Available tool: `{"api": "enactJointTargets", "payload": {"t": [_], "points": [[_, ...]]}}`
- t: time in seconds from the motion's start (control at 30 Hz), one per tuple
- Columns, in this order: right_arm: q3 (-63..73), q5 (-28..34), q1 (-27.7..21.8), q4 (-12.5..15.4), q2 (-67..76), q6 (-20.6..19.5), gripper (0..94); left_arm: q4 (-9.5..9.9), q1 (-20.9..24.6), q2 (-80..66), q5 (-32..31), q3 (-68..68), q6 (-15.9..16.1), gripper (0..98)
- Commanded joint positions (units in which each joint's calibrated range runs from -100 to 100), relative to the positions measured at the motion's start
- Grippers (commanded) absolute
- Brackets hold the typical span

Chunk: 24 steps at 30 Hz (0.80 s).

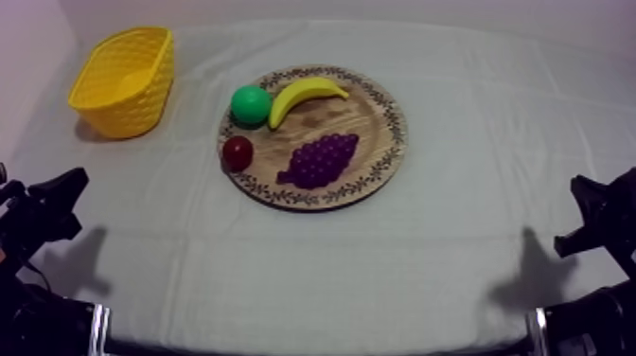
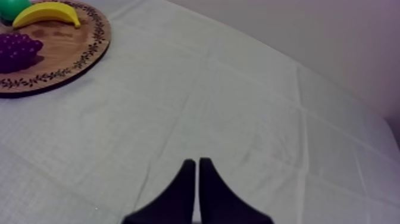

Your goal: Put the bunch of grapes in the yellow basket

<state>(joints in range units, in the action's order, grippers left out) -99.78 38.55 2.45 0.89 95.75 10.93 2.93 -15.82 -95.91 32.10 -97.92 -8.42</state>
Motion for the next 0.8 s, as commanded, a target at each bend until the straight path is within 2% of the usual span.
{"api": "enactJointTargets", "payload": {"t": [0.0,0.2,0.47,0.77], "points": [[0.0,0.0,0.0,0.0,0.0,0.0,0.3,0.06,-1.3,5.8,-0.3,1.4,0.8,0.0],[0.0,0.0,0.0,0.0,0.0,0.0,0.3,-0.14,-3.0,19.9,2.9,10.9,5.1,0.0],[0.0,0.0,0.0,0.0,0.0,0.0,0.3,-0.5,-4.7,37.4,13.0,27.8,10.2,0.0],[0.0,0.0,0.0,0.0,0.0,0.0,0.3,-0.25,-7.6,53.6,22.3,41.9,14.0,0.0]]}}
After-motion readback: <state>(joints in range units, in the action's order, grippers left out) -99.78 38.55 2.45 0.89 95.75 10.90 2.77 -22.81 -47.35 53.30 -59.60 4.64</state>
